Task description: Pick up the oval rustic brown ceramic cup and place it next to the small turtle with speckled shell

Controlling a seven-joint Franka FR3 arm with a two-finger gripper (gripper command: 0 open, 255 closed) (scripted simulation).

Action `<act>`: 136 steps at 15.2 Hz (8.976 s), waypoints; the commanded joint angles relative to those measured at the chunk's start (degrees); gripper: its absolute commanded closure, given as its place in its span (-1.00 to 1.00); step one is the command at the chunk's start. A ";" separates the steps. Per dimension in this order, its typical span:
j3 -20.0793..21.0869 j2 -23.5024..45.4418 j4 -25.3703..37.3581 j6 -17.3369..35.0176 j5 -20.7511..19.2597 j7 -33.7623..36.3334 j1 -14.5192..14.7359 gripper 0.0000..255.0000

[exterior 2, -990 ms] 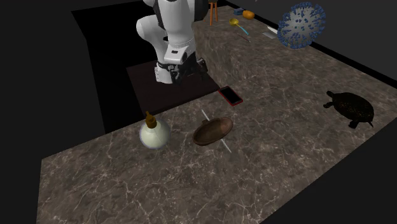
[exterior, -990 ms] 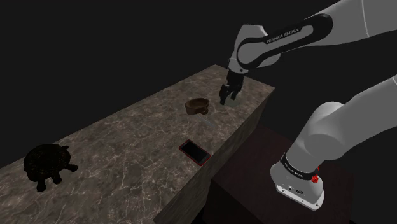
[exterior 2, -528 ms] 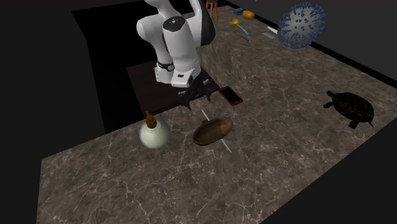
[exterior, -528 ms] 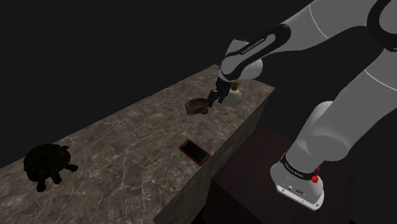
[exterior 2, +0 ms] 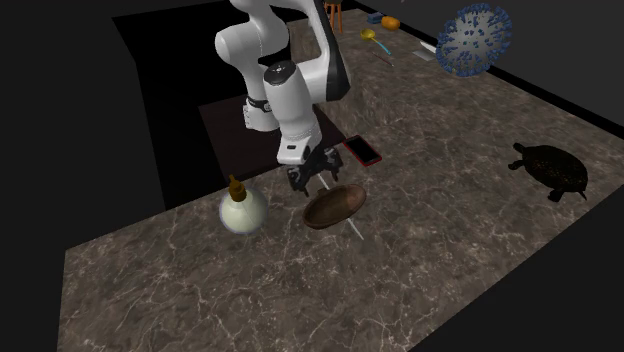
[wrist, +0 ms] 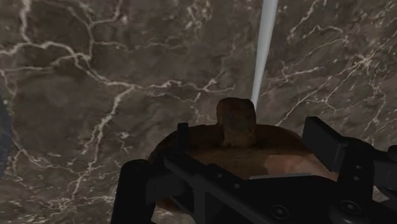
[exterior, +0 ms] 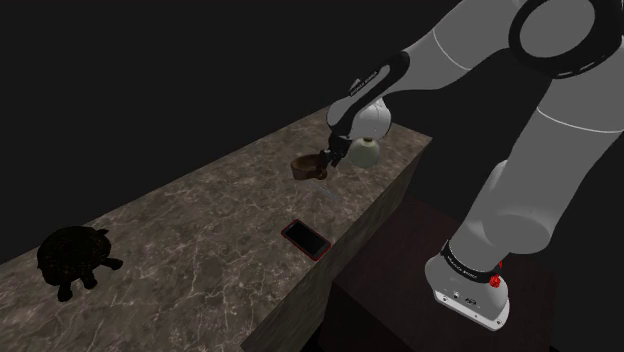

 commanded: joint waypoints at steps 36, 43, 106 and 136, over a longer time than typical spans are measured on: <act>-0.95 -6.84 1.42 -7.03 -9.40 8.73 -0.10 1.00; -0.75 -11.05 2.92 -12.25 -13.55 12.59 -0.91 1.00; 18.26 35.37 65.11 -22.19 -36.53 72.50 25.75 1.00; 17.42 39.64 59.79 -12.54 -35.94 71.20 25.44 -1.00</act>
